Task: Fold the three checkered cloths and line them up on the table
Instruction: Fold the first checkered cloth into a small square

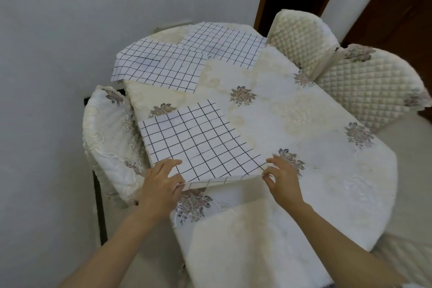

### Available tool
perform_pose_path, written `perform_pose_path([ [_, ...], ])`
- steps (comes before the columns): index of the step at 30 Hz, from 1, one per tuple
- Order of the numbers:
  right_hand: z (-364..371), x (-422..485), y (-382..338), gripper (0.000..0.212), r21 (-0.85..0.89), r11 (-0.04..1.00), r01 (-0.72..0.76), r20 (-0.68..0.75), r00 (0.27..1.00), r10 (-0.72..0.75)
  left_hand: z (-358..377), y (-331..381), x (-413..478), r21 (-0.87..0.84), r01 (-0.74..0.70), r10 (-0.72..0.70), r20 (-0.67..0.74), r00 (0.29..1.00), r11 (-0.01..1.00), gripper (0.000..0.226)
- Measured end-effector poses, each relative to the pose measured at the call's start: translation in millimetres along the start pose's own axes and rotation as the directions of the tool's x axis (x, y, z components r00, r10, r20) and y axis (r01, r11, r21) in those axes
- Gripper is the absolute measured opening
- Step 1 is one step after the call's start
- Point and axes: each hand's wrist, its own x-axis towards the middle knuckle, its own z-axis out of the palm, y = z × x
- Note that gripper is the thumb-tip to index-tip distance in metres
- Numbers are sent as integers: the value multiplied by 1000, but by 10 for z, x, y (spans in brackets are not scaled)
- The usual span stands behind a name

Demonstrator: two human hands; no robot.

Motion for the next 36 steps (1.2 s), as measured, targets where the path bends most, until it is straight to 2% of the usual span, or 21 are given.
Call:
perform_pose_path([
  [4,-241,-230,128,18,-45,999,-30,-45,999,28,118,146,81,-31,-90,90,-2,996,995,9],
  [10,-582,-901,249,15,-117,970,-213,-135,971,197,348,457,167,-123,-223,226,15,974,967,5],
  [15,-738,-1468,349,14,-141,947,-289,-148,952,269,477,718,127,-193,-286,303,65,951,939,19],
  [19,-762,-1624,374,13,-133,943,-305,-136,948,288,421,809,37,-197,-274,290,58,955,941,22],
  [23,-722,-1526,350,11,-107,961,-254,-133,962,239,329,736,-68,-179,-232,243,37,969,956,23],
  [28,-695,-1405,321,8,-57,982,-179,-113,979,172,198,644,-280,-129,-158,157,-18,987,979,4],
  [32,-690,-1426,325,7,4,990,-143,-109,984,143,121,655,-475,-82,-86,84,-33,996,993,2],
  [36,-659,-1445,303,9,32,995,-99,-102,989,102,26,697,-680,-33,-44,41,-71,997,998,10],
])
